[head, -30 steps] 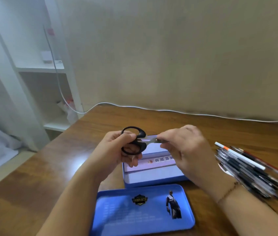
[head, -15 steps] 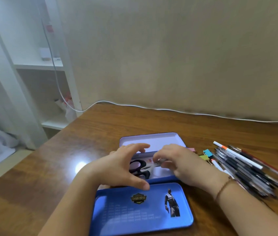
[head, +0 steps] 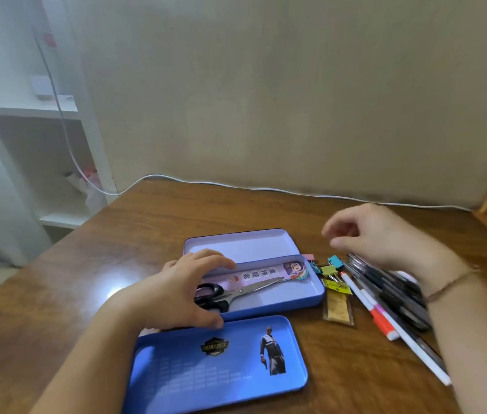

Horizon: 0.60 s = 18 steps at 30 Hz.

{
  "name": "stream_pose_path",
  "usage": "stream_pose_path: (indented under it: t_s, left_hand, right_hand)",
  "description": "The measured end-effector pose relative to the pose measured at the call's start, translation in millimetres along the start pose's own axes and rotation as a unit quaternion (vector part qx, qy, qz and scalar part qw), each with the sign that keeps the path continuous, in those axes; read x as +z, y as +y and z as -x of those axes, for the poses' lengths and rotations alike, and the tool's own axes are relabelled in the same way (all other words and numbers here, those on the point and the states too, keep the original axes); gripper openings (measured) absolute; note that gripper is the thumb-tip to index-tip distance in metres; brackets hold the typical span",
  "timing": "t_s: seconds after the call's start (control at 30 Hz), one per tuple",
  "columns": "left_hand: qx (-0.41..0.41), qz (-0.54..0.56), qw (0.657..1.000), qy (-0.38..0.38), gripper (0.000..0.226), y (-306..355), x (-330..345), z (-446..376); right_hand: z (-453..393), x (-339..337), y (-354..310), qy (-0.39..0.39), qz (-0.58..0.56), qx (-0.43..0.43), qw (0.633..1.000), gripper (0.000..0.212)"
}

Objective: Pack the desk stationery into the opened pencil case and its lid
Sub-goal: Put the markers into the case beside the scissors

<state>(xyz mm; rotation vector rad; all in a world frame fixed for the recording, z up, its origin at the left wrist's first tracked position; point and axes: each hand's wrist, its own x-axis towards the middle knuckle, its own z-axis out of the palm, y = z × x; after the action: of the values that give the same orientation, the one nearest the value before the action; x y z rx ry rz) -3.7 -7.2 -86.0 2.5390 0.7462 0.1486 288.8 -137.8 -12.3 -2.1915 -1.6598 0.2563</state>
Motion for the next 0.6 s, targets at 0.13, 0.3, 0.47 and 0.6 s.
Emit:
stream_pose_path:
  t_s: [0.13, 0.3, 0.47, 0.6]
  left_hand:
    - [0.002, 0.004, 1.000, 0.001, 0.085, -0.1, 0.3, -0.4]
    - [-0.002, -0.005, 1.000, -0.003, 0.087, 0.6, 1.7, -0.5]
    - [-0.001, -0.002, 1.000, -0.023, 0.086, 4.5, 2.1, 1.1]
    - [0.011, -0.007, 1.000, -0.028, 0.089, 4.5, 0.4, -0.4]
  right_hand:
    - [22.8, -30.8, 36.1, -0.061, 0.097, 0.120, 0.986, 0.013]
    - [59.0, -8.8, 29.4, -0.164, 0.131, 0.131, 0.969, 0.011]
    - [76.2, 14.1, 18.8, -0.140, 0.180, 0.143, 0.963, 0.033]
    - [76.8, 17.6, 18.0, -0.129, 0.191, 0.155, 0.961, 0.032]
